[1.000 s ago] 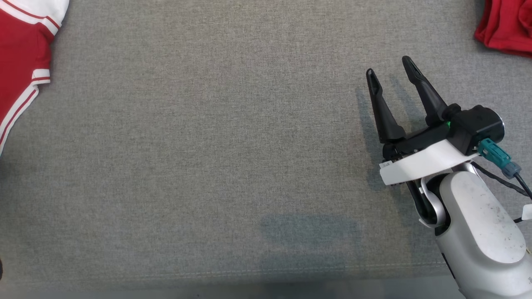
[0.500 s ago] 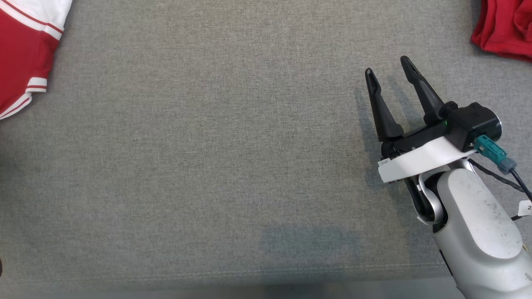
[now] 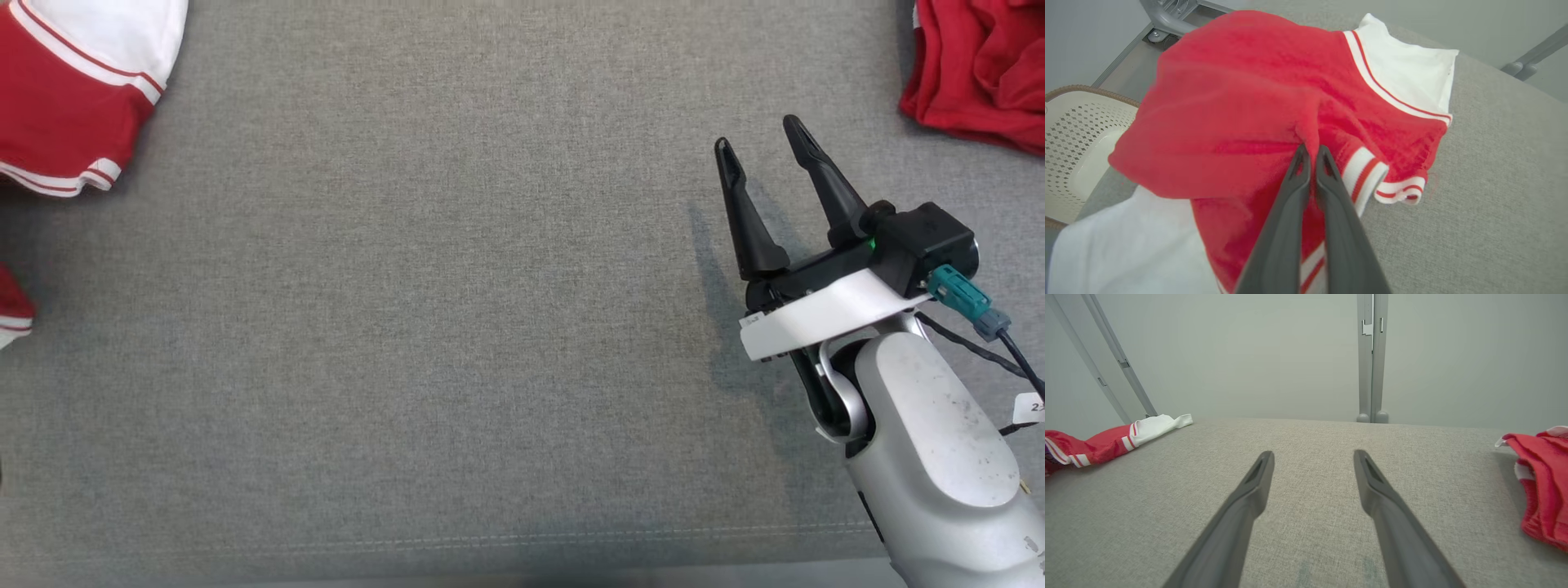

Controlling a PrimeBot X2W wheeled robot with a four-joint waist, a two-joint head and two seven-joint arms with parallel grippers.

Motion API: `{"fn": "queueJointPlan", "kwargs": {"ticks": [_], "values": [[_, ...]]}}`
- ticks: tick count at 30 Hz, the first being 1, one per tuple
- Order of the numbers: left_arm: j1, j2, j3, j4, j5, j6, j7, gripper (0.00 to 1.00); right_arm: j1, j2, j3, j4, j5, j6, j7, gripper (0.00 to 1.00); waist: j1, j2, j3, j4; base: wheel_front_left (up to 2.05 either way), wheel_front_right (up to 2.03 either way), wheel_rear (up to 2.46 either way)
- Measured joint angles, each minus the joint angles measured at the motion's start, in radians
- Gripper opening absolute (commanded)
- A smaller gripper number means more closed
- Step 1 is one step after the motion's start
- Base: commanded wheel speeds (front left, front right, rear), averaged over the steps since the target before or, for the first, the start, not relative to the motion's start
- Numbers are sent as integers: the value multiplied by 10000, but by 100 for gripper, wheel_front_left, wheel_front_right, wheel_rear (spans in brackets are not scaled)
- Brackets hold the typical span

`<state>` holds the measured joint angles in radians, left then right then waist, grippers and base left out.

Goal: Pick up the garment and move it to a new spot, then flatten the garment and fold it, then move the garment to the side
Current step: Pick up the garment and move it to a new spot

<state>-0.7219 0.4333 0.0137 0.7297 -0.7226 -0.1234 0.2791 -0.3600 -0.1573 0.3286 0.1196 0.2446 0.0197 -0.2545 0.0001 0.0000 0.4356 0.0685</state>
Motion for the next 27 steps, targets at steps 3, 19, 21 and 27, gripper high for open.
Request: {"fn": "queueJointPlan", "kwargs": {"ticks": [3, 19, 21, 27], "values": [[-19, -42, -412, -405, -4, 0, -176, 0, 5, 40, -38, 40, 13, 63, 0, 100, -1, 0, -258, 11, 0, 0, 0], [28, -90, -2562, -2209, -393, 0, -362, 0, 588, 339, -408, 280, 150, 240, 0, 100, -1, 0, -1900, -128, 0, 0, 0], [56, -115, -2867, -2447, -464, 0, -362, 0, 717, 347, -491, 326, 217, 244, 0, 100, -1, 0, -2146, -185, 0, 0, 0], [428, -769, -3488, -3101, -934, 0, -376, 0, 1181, 347, -675, 424, 286, 307, 0, 100, -2, 0, -2861, -437, 0, 0, 0]]}}
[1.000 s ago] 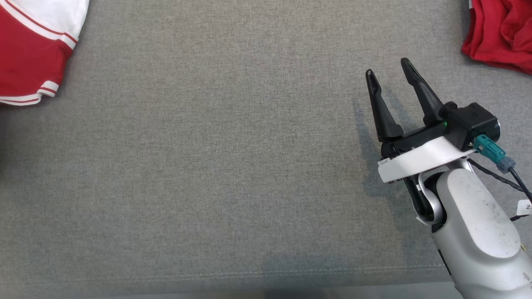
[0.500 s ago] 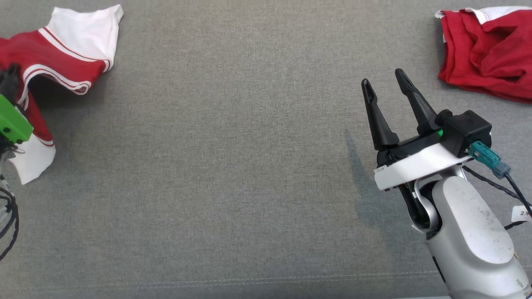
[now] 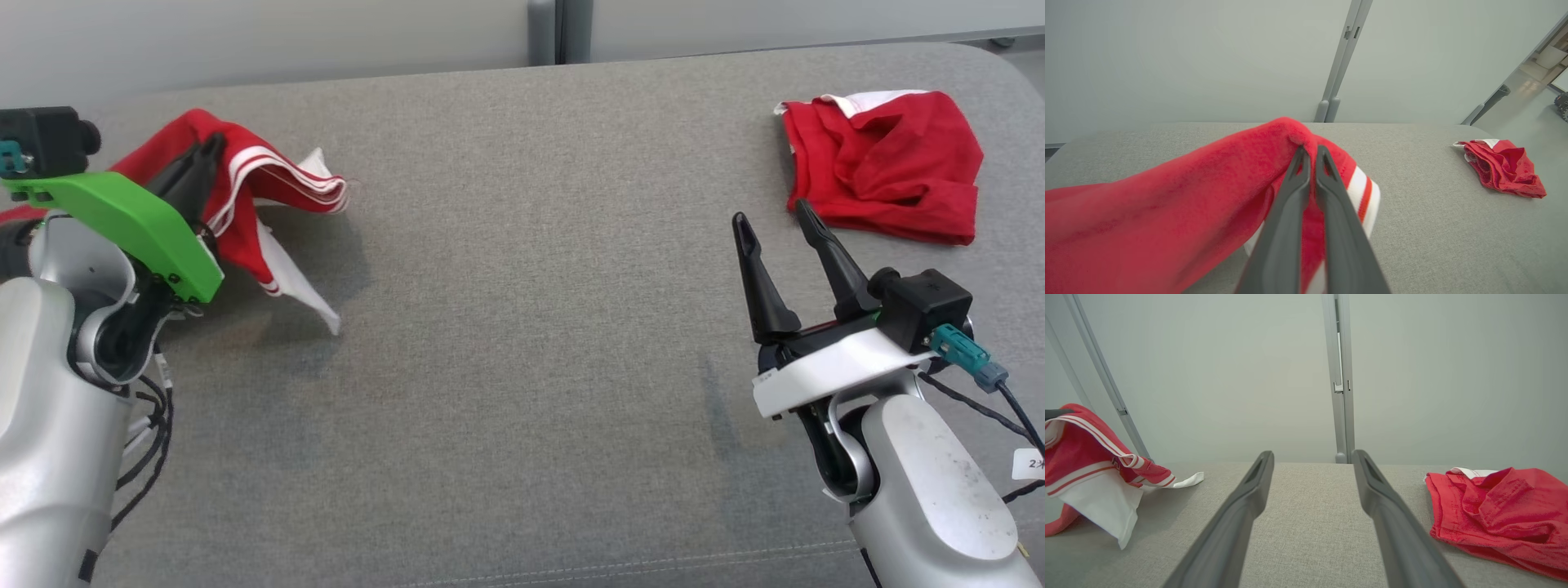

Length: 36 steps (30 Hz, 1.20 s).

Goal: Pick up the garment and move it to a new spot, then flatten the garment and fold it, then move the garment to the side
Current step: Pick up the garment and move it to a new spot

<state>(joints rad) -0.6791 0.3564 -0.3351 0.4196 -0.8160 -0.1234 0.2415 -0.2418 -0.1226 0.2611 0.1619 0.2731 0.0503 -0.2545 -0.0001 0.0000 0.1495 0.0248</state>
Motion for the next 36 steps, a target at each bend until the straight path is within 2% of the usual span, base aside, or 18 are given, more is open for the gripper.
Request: {"fn": "queueJointPlan", "kwargs": {"ticks": [6, 8, 9, 13, 24, 32, 33, 34, 35, 36], "values": [[359, -940, -125, -508, -610, 0, -153, 0, 255, -15, -38, -36, 23, 21, 0, 100, 0, 0, -403, -510, 0, 0, 0], [485, -1273, -451, -692, -610, 0, -182, 0, 273, -33, -92, -58, 23, 21, 0, 100, 0, 0, -462, -716, 0, 0, 0], [597, -1641, -652, -798, -639, 0, -222, 0, 275, -44, -134, -127, 21, 23, 0, 100, 0, 0, -503, -922, 0, 0, 0], [660, -2194, -949, -961, -681, 0, -326, 0, 277, -50, -136, -238, 17, 109, 0, 100, 0, 0, -527, -1329, 0, 0, 0], [556, -3033, -1342, -685, -458, 19, -639, 0, 359, 58, -61, -508, 6, 127, 0, 100, 0, 1, -168, -2477, 0, 0, 0], [167, -2828, -1567, 575, 15, 107, -780, 0, 341, 305, 81, -667, 6, 221, 0, 100, 0, 1, 518, -3170, 0, 0, 0], [163, -2801, -1555, 696, 15, 105, -849, 15, 325, 311, 84, -681, 6, 226, 0, 100, 0, 0, 610, -3247, 0, 0, 0], [126, -2800, -1547, 830, 13, 105, -905, 61, 291, 316, 84, -683, 6, 228, 0, 100, 0, 0, 697, -3317, 0, 0, 0], [69, -2809, -1534, 951, 4, 105, -941, 100, 254, 326, 75, -685, 6, 228, 0, 100, 0, 0, 781, -3382, 0, 0, 0], [-10, -2821, -1524, 1074, 0, 102, -1001, 100, 231, 330, 59, -685, 6, 228, 0, 100, 0, 0, 863, -3441, 0, 0, 0]]}}
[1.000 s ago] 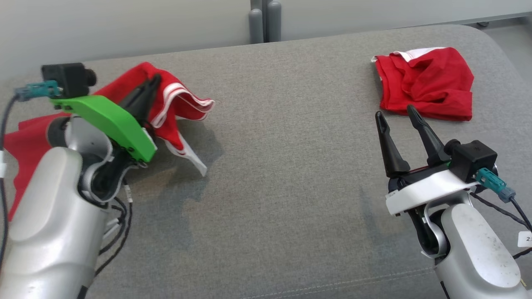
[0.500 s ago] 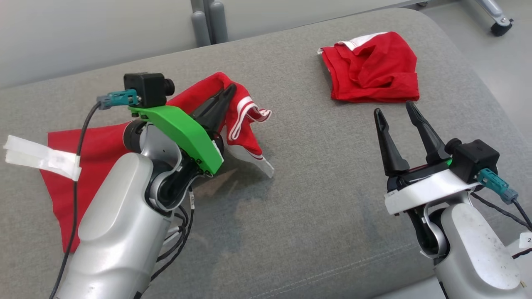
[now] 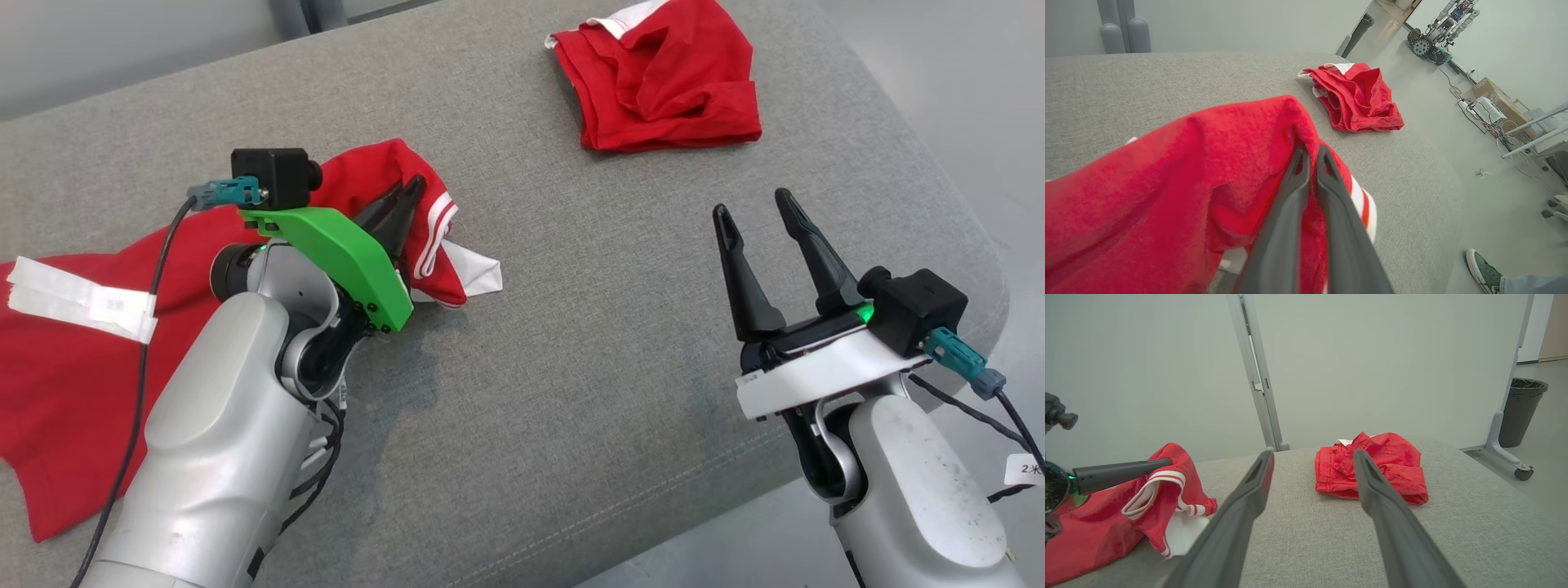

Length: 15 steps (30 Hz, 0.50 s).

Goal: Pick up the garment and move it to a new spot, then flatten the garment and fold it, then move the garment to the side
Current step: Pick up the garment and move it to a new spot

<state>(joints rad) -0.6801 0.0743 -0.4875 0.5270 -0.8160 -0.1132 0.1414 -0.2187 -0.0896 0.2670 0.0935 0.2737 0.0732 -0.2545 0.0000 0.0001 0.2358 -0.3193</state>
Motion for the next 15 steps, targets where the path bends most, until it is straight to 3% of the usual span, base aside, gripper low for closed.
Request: {"fn": "queueJointPlan", "kwargs": {"ticks": [6, 15], "values": [[-378, -165, -10, 244, -261, -17, -474, 100, -2, 2, -261, 12, -21, -4, 0, 100, 0, 0, 259, -66, 0, 0, 0], [-521, -222, -104, 378, -226, -100, -1436, 100, 6, -56, -309, 301, -121, 65, 0, 100, 0, 0, 108, 678, 0, 0, 0]]}}
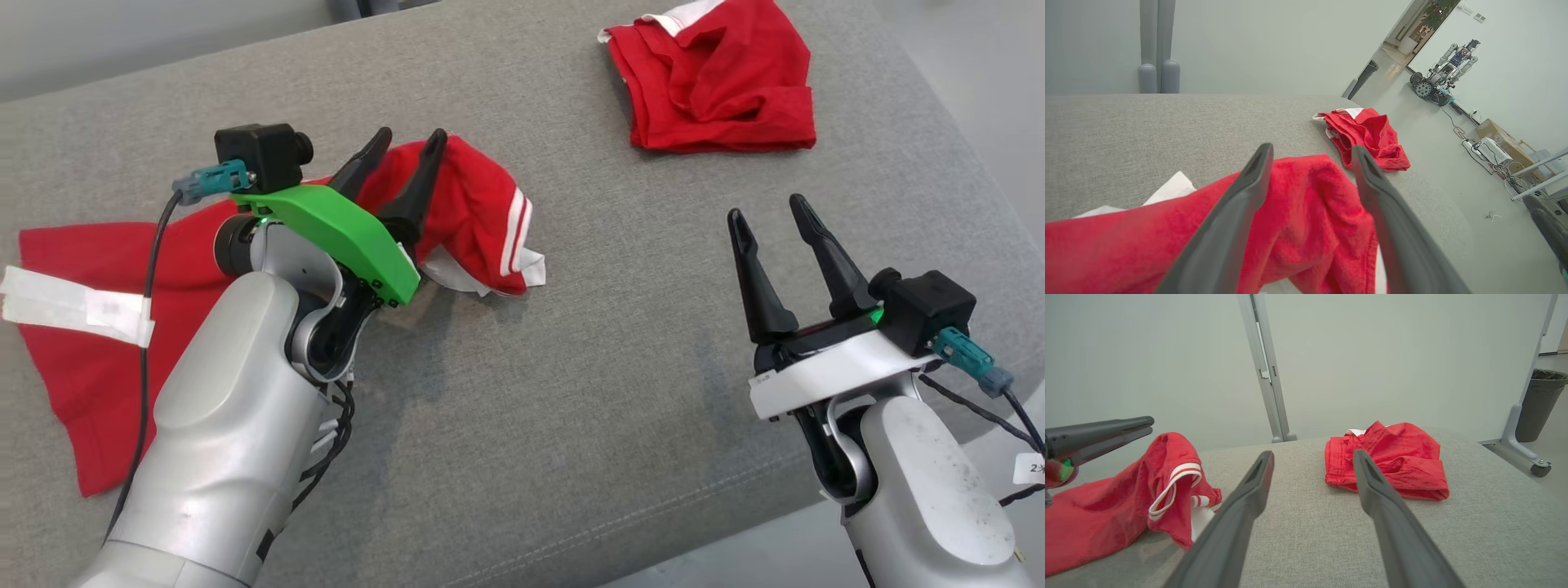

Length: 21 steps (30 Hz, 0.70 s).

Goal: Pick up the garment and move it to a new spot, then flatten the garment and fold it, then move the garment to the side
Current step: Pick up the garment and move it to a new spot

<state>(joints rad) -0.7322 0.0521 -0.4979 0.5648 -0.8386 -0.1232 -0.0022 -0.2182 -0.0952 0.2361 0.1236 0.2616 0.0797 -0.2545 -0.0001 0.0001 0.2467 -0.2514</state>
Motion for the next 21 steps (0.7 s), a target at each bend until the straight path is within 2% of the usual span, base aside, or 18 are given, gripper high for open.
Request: {"fn": "queueJointPlan", "kwargs": {"ticks": [8, 17, 21], "values": [[198, 136, -199, -169, 278, 0, -988, 100, 174, -199, -73, 466, -2, 42, 0, 100, 0, 0, -308, 886, 0, 0, 0], [1400, 930, -142, -309, 671, -2, -2219, 100, 535, -284, -104, 918, 2, 136, 0, 100, 1, 0, -781, 1765, 0, 0, 0], [2082, 1168, 73, -372, 780, 0, -2359, 100, 693, -284, -104, 1047, 10, 157, 0, 100, 1, 0, -1047, 1999, 0, 0, 0]]}}
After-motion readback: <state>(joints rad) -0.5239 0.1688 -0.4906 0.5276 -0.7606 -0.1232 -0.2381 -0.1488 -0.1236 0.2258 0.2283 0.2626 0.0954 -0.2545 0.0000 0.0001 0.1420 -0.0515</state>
